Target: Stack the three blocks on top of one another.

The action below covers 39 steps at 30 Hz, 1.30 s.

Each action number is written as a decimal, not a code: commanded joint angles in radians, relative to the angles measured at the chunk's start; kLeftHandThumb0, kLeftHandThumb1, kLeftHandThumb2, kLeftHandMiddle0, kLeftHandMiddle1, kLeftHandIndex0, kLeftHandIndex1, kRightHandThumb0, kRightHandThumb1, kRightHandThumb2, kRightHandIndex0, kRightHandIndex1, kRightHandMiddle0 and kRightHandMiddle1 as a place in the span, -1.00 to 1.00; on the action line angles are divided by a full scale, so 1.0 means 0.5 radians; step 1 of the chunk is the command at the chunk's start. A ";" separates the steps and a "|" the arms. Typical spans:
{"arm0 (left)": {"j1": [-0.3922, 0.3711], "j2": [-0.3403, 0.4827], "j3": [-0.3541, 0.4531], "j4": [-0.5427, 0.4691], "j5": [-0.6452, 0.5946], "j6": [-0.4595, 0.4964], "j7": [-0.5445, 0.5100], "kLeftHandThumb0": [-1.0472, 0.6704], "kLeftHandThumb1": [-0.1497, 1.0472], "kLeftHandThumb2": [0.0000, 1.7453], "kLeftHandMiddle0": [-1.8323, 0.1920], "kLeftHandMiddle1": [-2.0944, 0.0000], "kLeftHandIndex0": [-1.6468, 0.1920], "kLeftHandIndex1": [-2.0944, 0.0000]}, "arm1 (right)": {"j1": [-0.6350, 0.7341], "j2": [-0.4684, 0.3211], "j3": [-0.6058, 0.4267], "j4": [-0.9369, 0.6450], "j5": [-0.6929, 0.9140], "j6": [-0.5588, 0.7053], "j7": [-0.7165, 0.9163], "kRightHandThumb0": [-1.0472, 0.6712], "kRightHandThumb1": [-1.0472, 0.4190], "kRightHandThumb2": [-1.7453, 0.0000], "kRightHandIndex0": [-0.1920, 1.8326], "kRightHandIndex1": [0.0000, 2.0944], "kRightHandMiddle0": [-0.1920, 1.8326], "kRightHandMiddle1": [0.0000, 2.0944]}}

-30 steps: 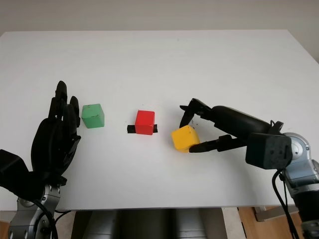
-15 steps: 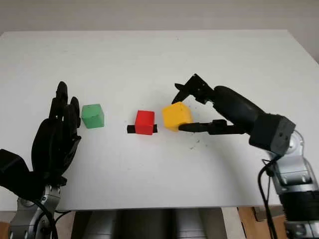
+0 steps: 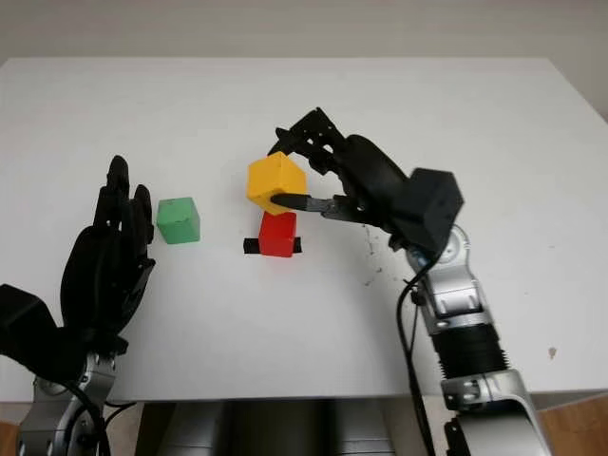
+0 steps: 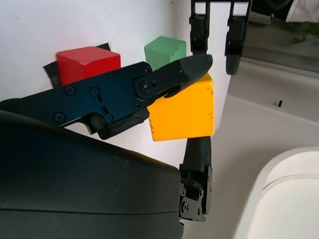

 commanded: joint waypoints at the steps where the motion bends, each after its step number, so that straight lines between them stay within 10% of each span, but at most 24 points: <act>1: 0.025 -0.017 -0.001 -0.024 0.001 -0.034 0.003 -0.70 1.00 -0.35 1.00 0.98 1.00 0.99 | -0.074 0.048 -0.001 0.081 -0.010 0.010 -0.020 -0.42 -0.90 0.95 -0.57 -0.91 -0.57 0.73; 39: 0.041 -0.019 0.009 -0.034 0.000 -0.031 -0.009 -0.71 1.00 -0.35 1.00 0.98 1.00 0.99 | -0.128 0.019 0.010 0.489 -0.246 -0.213 -0.051 -0.38 -0.86 0.94 -0.52 -0.91 -0.47 0.59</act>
